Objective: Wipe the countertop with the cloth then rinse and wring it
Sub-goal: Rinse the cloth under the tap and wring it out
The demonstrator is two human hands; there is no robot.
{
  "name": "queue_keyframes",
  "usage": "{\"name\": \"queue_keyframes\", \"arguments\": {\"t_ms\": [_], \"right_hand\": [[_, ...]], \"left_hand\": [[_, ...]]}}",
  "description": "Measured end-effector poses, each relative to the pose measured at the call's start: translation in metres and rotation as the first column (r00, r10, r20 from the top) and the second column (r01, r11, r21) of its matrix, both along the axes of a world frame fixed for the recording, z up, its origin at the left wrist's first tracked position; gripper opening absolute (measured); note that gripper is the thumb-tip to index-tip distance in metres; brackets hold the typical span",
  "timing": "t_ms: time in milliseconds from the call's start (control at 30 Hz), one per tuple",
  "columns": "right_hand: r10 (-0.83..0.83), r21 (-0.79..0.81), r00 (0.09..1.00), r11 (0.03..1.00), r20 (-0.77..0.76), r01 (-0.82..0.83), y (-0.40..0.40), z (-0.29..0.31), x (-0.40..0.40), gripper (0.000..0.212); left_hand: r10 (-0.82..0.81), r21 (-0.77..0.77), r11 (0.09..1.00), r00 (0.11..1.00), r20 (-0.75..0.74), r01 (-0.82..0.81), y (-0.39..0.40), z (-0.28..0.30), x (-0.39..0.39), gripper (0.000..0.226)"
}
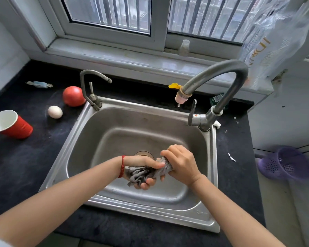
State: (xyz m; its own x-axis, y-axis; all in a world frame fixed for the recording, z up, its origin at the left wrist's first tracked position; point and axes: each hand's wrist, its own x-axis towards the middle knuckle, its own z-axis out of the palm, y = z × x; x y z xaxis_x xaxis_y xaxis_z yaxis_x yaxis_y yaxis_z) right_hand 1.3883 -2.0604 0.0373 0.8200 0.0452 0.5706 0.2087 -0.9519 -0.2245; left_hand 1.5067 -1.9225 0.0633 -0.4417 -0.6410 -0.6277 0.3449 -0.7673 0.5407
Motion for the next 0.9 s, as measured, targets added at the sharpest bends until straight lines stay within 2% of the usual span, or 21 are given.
{"name": "queue_keyframes", "arguments": {"t_ms": [67, 100, 133, 200, 267, 300, 333, 433, 567, 633, 733, 800, 833, 867, 900], "right_hand": [[0.003, -0.099, 0.994, 0.995, -0.109, -0.014, -0.003, 0.0, 0.003, 0.025], [-0.007, -0.151, 0.983, 0.988, -0.183, -0.021, -0.004, -0.001, 0.004, 0.029], [-0.025, -0.187, 0.965, 0.982, -0.261, -0.025, -0.004, -0.003, 0.006, 0.032], [-0.114, -0.27, 0.906, 0.963, -0.409, -0.001, -0.001, -0.005, 0.011, 0.032], [-0.184, -0.222, 0.777, 0.973, -0.602, 0.059, 0.001, -0.008, 0.017, 0.022], [-0.193, -0.169, 0.666, 0.98, -0.72, 0.101, 0.002, -0.011, 0.018, 0.02], [-0.175, -0.109, 0.579, 0.983, -0.796, 0.147, 0.004, -0.014, 0.02, 0.02], [-0.085, 0.048, 0.449, 0.96, -0.889, 0.275, 0.006, -0.015, 0.024, 0.015], [0.13, 0.23, 0.26, 0.885, -0.957, 0.406, 0.002, -0.012, 0.028, 0.013], [0.246, 0.281, 0.136, 0.856, -0.96, 0.434, -0.002, -0.007, 0.029, 0.017], [0.424, 0.374, -0.008, 0.808, -0.906, 0.455, -0.01, 0.002, 0.03, 0.015], [0.463, 0.397, -0.043, 0.802, -0.886, 0.446, -0.016, 0.008, 0.029, 0.019], [0.455, 0.39, -0.044, 0.807, -0.89, 0.443, -0.017, 0.012, 0.029, 0.013], [0.442, 0.386, -0.031, 0.813, -0.897, 0.437, -0.018, 0.014, 0.028, 0.007], [0.42, 0.383, 0.01, 0.816, -0.907, 0.434, -0.018, 0.016, 0.029, 0.016]], "left_hand": [[0.046, -0.03, 0.999, 0.947, 0.317, -0.039, -0.003, 0.0, -0.007, 0.026], [0.066, -0.061, 0.997, 0.862, 0.503, -0.041, -0.006, -0.003, -0.011, 0.026], [0.072, -0.083, 0.996, 0.739, 0.67, -0.022, -0.009, -0.006, -0.015, 0.027], [0.044, -0.075, 0.996, 0.425, 0.904, 0.056, -0.014, -0.015, -0.02, 0.023], [0.008, -0.025, 0.985, 0.102, 0.995, 0.168, -0.017, -0.023, -0.023, 0.017], [0.012, -0.009, 0.975, -0.01, 1.0, 0.22, -0.018, -0.029, -0.023, 0.021], [0.01, 0.013, 0.964, -0.083, 0.997, 0.265, -0.018, -0.035, -0.023, 0.025], [0.004, 0.067, 0.94, -0.209, 0.978, 0.335, -0.018, -0.047, -0.023, 0.028], [0.066, 0.062, 0.905, -0.283, 0.957, 0.421, -0.015, -0.056, -0.025, 0.026], [0.146, 0.011, 0.884, -0.3, 0.943, 0.467, -0.012, -0.054, -0.028, 0.028], [0.384, -0.12, 0.795, -0.34, 0.858, 0.594, -0.006, -0.045, -0.034, 0.033], [0.458, -0.175, 0.757, -0.319, 0.83, 0.63, -0.006, -0.041, -0.038, 0.038], [0.482, -0.178, 0.748, -0.34, 0.807, 0.639, -0.005, -0.039, -0.038, 0.038], [0.498, -0.167, 0.746, -0.372, 0.783, 0.645, -0.006, -0.038, -0.036, 0.036], [0.505, -0.163, 0.75, -0.396, 0.767, 0.64, -0.007, -0.036, -0.035, 0.034]]}}
